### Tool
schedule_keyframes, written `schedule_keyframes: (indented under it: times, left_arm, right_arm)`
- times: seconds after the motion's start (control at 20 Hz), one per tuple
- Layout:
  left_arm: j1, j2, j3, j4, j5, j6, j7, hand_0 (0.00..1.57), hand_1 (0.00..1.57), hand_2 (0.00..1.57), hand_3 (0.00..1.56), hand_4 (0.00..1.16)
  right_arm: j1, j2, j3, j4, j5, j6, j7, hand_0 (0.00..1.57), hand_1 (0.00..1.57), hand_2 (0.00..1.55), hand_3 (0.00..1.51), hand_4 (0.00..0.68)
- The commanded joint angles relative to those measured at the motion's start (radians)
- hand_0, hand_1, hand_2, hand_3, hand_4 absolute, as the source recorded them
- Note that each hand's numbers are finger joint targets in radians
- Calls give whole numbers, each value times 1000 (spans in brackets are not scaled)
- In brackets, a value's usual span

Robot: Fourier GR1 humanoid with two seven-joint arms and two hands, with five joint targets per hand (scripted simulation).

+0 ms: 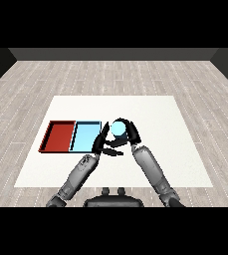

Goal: Pick the blue can and put it in the blue box

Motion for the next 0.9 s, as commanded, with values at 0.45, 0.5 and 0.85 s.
schedule_keyframes:
  times: [0.45, 0.5, 0.85]
  left_arm:
    - [-64, 0, -26, 37, 100, -32, -48, 0, 0, 0, 0, 0]
    - [-115, 0, -125, 145, 166, 88, -123, 0, 0, 0, 0, 0]
    - [-127, 0, -65, 119, 163, 124, -56, 1571, 1571, 1571, 1553, 1136]
  right_arm:
    - [-25, 4, 109, 57, -77, -72, -55, 1396, 1396, 1446, 1382, 573]
    - [20, 4, 158, -11, -48, -104, -7, 1468, 1468, 1453, 1385, 580]
    - [-87, 4, 177, 69, -114, -160, 1, 1526, 1526, 1466, 1378, 569]
